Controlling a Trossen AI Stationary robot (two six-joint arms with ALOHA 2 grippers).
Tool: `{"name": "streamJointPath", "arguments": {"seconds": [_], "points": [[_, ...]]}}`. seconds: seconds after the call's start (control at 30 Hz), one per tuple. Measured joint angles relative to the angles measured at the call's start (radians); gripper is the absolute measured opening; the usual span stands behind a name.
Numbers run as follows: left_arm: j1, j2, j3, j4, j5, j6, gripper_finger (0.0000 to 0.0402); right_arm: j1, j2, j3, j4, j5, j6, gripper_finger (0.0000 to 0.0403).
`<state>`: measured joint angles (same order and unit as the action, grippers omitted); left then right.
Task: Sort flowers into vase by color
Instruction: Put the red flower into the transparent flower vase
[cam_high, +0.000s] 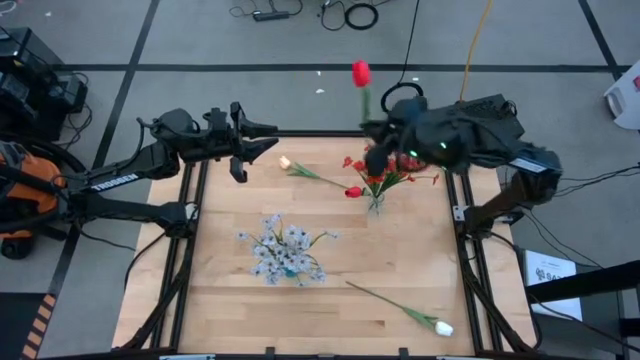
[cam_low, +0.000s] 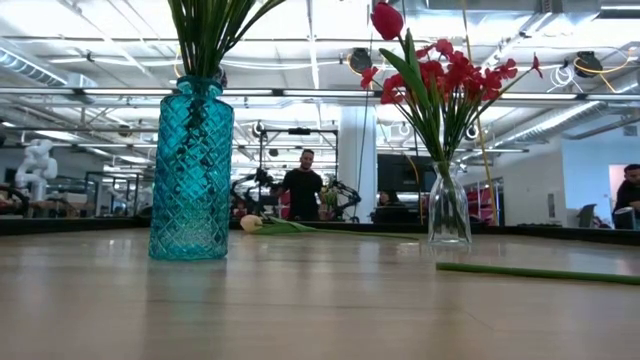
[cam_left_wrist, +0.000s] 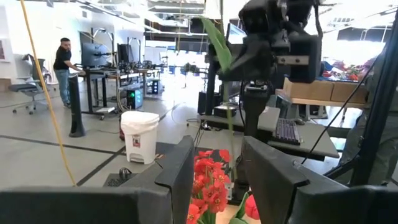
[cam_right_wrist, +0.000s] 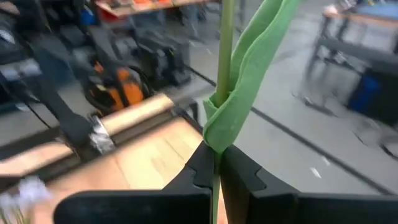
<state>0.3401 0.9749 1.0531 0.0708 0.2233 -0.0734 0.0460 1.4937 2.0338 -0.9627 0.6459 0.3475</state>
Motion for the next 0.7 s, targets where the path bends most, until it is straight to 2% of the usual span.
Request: {"name": "streamJointPath", "arguments": {"seconds": [0.13, 0.23, 0.37, 0.57, 0.7], "points": [[0.0, 0.0, 0.0, 0.0, -0.001, 0.0, 0.0144, 0.072, -0.03, -0.013, -0.234, 0.122, 0.222, 0.0002], [0.0, 0.0, 0.0, -0.001, -0.005, -0.001, 0.0144, 0.129, -0.062, -0.088, -0.254, 0.144, 0.313, 0.0002], [0.0, 0.0, 0.0, -0.002, -0.006, -0.028, 0.0144, 0.188, -0.136, -0.259, -0.171, 0.141, 0.381, 0.0002], [-0.002, 0.0, 0.0, -0.002, -0.006, -0.053, 0.0144, 0.264, -0.31, -0.597, -0.013, 0.141, 0.549, 0.0002], [-0.002, 0.0, 0.0, -0.003, -0.005, -0.053, 0.0144, 0.293, -0.458, -0.824, 0.227, 0.146, 0.486, 0.0002]]}}
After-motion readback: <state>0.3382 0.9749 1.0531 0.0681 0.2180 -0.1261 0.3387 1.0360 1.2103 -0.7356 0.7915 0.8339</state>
